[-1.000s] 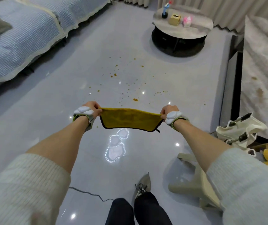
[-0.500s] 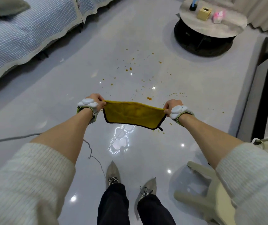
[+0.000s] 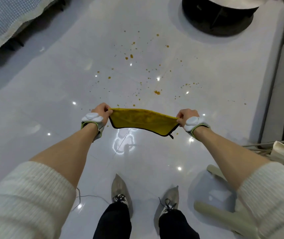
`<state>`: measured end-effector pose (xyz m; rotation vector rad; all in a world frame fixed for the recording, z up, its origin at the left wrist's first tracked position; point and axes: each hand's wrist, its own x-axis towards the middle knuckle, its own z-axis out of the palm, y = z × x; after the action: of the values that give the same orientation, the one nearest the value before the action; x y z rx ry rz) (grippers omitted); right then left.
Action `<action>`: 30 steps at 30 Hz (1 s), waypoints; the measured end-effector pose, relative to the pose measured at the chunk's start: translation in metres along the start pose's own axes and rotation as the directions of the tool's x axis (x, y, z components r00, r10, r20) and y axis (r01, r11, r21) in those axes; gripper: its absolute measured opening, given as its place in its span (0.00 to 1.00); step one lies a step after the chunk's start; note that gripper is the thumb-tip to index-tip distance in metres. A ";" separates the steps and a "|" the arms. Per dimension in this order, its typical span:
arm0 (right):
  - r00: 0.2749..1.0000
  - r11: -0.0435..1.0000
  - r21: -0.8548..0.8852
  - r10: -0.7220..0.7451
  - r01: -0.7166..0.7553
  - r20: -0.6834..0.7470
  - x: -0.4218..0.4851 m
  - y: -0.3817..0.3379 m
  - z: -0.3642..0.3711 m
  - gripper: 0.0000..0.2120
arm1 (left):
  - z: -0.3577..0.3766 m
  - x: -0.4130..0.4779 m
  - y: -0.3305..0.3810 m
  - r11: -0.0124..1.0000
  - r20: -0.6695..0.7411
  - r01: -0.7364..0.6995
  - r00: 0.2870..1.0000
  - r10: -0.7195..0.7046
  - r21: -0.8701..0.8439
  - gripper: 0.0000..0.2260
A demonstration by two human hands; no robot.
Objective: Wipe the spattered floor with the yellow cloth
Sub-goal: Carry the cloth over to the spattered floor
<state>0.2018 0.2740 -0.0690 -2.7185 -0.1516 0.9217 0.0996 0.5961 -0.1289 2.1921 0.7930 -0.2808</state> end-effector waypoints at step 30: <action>0.979 0.832 0.552 -0.061 -0.058 0.195 0.287 0.344 0.313 0.04 | 0.408 0.230 -0.142 0.977 0.376 0.022 0.925 0.061 -0.212 0.04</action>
<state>0.2425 0.0640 -0.5719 -2.0827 0.0705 1.0494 0.2123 0.4723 -0.5889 1.8620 0.5538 -0.5663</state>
